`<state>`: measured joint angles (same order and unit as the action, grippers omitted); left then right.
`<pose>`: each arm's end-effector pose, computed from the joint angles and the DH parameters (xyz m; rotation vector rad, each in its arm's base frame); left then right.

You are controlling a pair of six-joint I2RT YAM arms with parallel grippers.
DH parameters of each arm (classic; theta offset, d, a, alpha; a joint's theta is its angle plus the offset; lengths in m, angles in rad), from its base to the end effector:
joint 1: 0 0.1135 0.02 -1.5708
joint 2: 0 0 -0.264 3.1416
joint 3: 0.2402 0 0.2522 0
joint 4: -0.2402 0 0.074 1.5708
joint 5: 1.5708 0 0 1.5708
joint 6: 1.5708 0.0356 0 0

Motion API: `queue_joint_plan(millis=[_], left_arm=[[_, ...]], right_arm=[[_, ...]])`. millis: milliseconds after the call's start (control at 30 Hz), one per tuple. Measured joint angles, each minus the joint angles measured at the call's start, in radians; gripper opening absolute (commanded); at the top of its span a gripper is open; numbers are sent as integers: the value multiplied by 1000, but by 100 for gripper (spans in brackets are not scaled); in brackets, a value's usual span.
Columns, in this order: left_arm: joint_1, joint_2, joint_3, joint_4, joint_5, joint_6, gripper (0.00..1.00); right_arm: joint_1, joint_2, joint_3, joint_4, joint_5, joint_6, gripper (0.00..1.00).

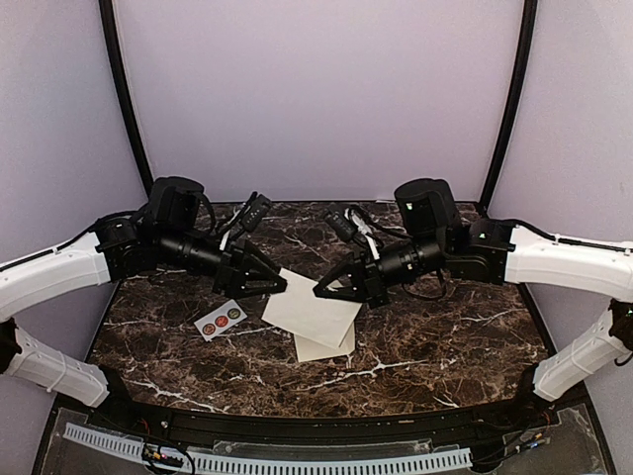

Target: Place the letter into the envelope and seal it

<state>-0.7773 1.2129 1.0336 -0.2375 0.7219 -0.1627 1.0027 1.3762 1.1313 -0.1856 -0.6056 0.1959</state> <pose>0.1769 -0.2071 0.3353 1.1055 1.8103 -1.3005 0.1524 0.2764 0.3282 -1.2402 1.8086 1.3324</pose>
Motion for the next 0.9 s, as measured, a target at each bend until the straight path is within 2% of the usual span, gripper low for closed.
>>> queue_joint_plan(millis=[167,333,467,533,567,600,767,900], left_arm=[[-1,8,0,5,56,0,25],[-3,18,0,10,98,-5,15],[-6,31,0,12,115,-6,2],[-7,36,0,12,122,-6,0],[-7,37,0,13,124,-5,0],[-7,37,0,13,125,-5,0],[-8,31,-8,51,103,-19,0],[-8,-13,-71,159,45,-74,0]], right_arm=[[0,0,2,-3,-3,0,0],[0,2,8,-5,0,-1,0],[0,3,16,-10,5,-1,0],[0,4,17,-13,7,-1,0],[0,5,17,-14,12,-1,5],[0,5,17,-16,20,-1,18],[1,0,16,-9,93,12,65],[-2,-82,-65,93,209,56,85]])
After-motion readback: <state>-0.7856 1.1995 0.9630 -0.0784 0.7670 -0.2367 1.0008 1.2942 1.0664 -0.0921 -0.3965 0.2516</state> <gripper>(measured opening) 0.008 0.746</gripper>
